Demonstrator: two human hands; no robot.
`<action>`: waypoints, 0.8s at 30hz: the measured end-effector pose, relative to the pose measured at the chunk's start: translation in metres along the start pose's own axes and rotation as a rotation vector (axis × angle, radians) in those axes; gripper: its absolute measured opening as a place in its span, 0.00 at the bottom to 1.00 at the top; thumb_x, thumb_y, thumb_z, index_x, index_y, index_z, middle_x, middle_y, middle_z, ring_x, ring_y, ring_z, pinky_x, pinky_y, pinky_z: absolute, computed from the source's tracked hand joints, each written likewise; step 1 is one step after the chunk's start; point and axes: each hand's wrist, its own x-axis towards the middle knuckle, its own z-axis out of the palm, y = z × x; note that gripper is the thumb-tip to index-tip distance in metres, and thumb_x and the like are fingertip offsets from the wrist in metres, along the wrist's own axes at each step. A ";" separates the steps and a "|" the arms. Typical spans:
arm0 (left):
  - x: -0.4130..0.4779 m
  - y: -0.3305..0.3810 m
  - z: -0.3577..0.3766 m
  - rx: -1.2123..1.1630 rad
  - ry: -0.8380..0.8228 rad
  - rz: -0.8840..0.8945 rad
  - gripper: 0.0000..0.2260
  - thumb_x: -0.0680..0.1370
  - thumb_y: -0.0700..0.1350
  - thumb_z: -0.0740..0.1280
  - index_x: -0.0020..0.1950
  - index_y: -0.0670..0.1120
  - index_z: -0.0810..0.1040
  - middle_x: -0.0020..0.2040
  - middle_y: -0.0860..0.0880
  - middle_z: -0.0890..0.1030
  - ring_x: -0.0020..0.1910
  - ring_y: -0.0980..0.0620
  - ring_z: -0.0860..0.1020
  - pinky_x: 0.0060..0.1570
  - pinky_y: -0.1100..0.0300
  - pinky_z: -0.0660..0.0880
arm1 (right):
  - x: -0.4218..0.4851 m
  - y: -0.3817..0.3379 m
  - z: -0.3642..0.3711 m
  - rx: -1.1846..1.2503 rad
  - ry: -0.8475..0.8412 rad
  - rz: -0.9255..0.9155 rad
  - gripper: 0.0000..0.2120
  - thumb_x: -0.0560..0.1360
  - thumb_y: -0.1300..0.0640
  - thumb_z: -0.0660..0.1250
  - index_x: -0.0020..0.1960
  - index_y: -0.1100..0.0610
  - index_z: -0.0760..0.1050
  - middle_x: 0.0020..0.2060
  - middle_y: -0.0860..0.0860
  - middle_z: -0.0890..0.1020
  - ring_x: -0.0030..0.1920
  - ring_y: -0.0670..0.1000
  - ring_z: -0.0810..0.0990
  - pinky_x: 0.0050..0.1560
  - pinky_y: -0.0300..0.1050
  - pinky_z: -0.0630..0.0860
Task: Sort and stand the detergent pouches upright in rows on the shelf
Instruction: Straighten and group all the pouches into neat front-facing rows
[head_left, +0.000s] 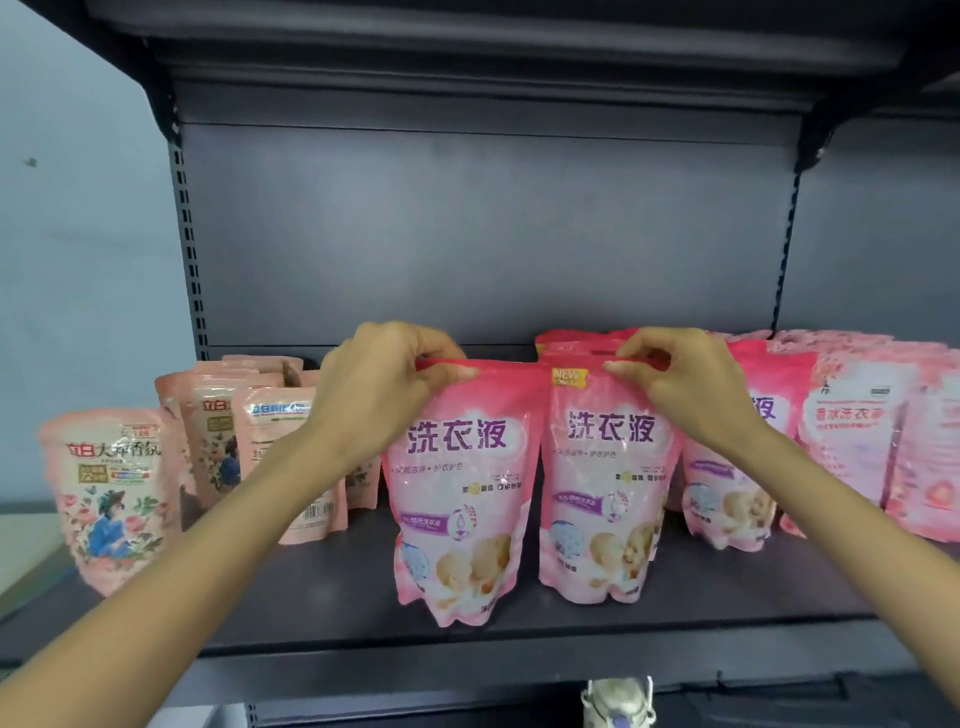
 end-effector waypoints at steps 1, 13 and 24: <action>0.001 0.002 0.005 0.002 -0.013 0.002 0.06 0.72 0.57 0.69 0.41 0.56 0.82 0.33 0.59 0.79 0.37 0.56 0.76 0.37 0.60 0.67 | -0.001 0.003 -0.002 0.009 0.004 -0.001 0.04 0.70 0.49 0.72 0.39 0.49 0.80 0.30 0.39 0.77 0.34 0.44 0.73 0.37 0.43 0.66; 0.025 0.062 0.064 0.046 -0.005 -0.033 0.05 0.71 0.58 0.69 0.40 0.58 0.82 0.35 0.57 0.81 0.40 0.53 0.78 0.37 0.59 0.70 | 0.016 0.064 -0.055 0.100 -0.009 -0.068 0.03 0.70 0.50 0.72 0.38 0.46 0.79 0.34 0.42 0.81 0.38 0.47 0.79 0.44 0.49 0.77; 0.027 0.121 0.118 0.026 0.116 -0.100 0.08 0.71 0.58 0.69 0.40 0.55 0.82 0.28 0.56 0.77 0.31 0.55 0.74 0.32 0.61 0.66 | 0.008 0.141 -0.080 0.042 -0.015 -0.096 0.05 0.72 0.50 0.71 0.42 0.50 0.81 0.35 0.43 0.82 0.37 0.46 0.78 0.37 0.46 0.74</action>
